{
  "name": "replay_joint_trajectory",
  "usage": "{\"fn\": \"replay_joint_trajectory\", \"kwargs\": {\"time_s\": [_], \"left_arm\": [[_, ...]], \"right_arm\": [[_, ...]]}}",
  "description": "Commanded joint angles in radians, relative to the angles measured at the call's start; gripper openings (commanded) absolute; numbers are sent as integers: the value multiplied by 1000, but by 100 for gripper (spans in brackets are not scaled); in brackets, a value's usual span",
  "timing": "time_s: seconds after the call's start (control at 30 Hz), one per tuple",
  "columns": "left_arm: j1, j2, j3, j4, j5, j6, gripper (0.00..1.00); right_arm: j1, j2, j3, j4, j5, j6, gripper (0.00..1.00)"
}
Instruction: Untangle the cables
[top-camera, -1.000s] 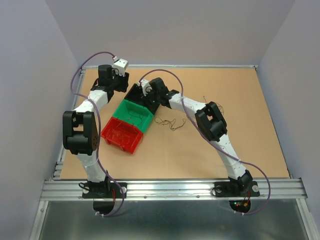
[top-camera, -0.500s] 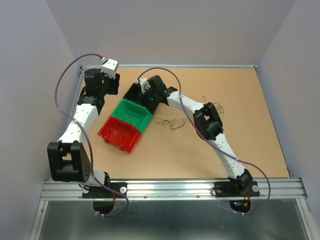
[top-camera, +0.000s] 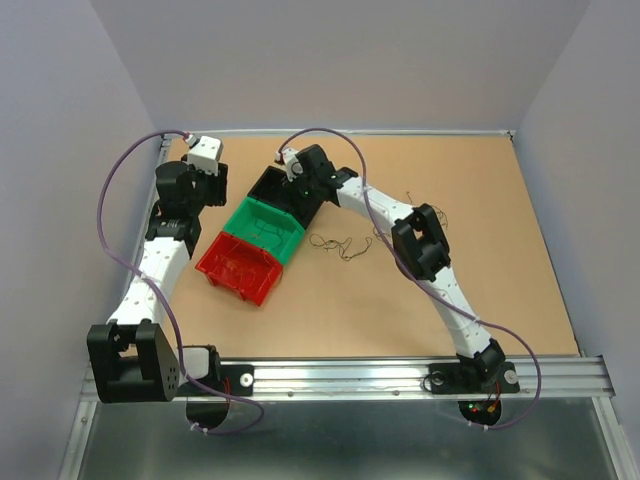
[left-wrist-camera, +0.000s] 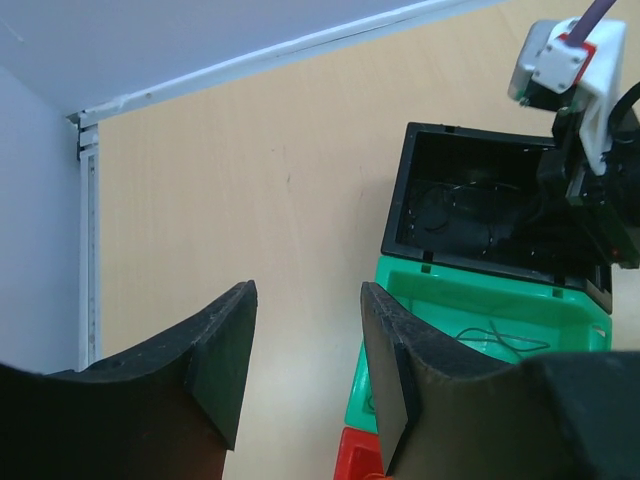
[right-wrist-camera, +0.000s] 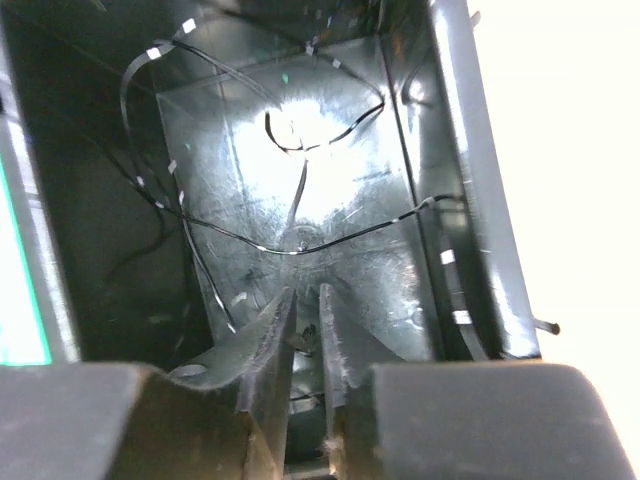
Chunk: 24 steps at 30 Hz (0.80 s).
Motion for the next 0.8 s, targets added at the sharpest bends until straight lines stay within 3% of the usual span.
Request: {"fn": "replay_joint_trajectory", "kwargs": {"time_s": [0.0, 0.43, 0.47, 0.7, 0.77], "left_arm": [[-2, -8, -3, 56, -23, 2, 57], [-2, -1, -26, 67, 3, 10, 57], [-2, -1, -26, 68, 7, 11, 57], [-2, -17, -49, 71, 67, 28, 57], [-2, -30, -55, 71, 76, 37, 59]], "right_arm": [[-9, -107, 7, 25, -8, 30, 23], [-9, -161, -10, 70, -19, 82, 56], [-9, -168, -18, 71, -13, 85, 64], [-8, -329, -215, 157, 48, 113, 84], [-9, -413, -337, 189, 61, 145, 90]]}}
